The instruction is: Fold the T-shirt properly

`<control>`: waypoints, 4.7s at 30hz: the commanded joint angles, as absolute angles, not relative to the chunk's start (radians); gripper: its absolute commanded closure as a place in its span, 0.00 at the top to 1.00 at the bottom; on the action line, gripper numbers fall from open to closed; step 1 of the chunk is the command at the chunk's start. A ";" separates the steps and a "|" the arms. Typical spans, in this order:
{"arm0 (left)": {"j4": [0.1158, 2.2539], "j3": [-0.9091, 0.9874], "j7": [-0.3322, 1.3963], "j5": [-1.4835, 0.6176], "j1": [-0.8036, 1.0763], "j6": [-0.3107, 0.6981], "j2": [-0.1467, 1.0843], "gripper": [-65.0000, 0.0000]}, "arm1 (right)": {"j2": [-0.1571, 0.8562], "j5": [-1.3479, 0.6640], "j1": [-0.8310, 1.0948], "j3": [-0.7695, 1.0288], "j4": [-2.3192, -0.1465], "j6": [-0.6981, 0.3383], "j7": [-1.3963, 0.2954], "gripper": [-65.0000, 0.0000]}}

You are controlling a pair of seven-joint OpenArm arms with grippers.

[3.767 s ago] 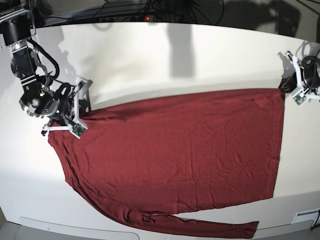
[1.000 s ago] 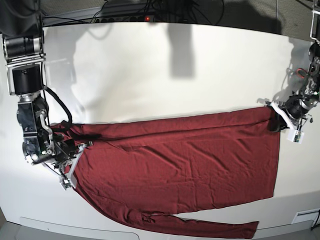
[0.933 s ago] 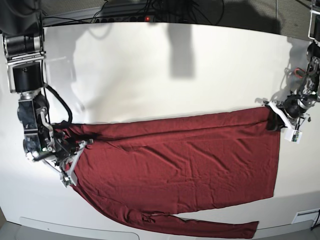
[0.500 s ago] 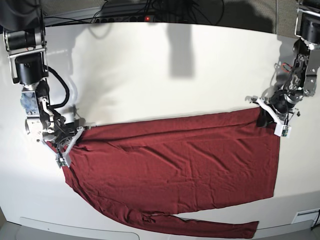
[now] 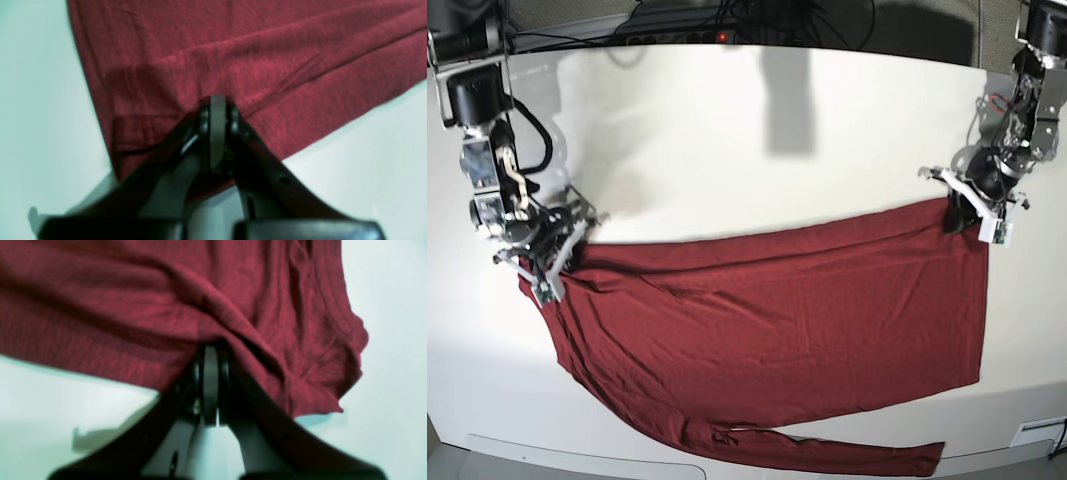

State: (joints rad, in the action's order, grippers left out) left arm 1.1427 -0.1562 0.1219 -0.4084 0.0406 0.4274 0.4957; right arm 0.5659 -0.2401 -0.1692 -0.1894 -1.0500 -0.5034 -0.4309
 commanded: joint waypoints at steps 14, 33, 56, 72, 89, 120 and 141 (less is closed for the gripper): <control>1.207 -0.003 0.130 -0.360 0.282 0.478 0.532 0.00 | 0.662 -0.269 0.253 -0.145 -1.288 -0.447 -0.500 0.00; 1.211 0.059 0.042 -0.316 0.551 0.604 0.529 0.00 | 0.450 -0.128 0.750 0.240 -1.565 -0.441 -0.405 0.00; 1.299 0.059 0.022 -0.314 0.724 0.633 0.530 0.00 | 0.392 -0.107 0.851 0.280 -1.589 -0.445 -0.396 0.00; 1.522 0.238 0.194 -0.319 0.645 0.633 0.530 0.00 | 0.397 -0.108 0.845 0.303 -1.747 -0.443 -0.408 0.00; 1.792 0.448 0.288 -0.474 0.645 0.633 0.533 0.32 | 0.399 -0.112 0.842 0.406 -1.951 -0.442 -0.424 0.18; 1.198 0.501 0.397 -0.674 0.047 0.698 0.530 0.32 | 0.395 -0.405 0.443 0.496 -1.987 -0.542 -0.694 0.45; 0.531 -0.018 0.172 -0.362 -0.522 0.653 0.488 0.32 | 0.393 -0.394 0.444 0.496 -1.986 -0.542 -0.705 0.45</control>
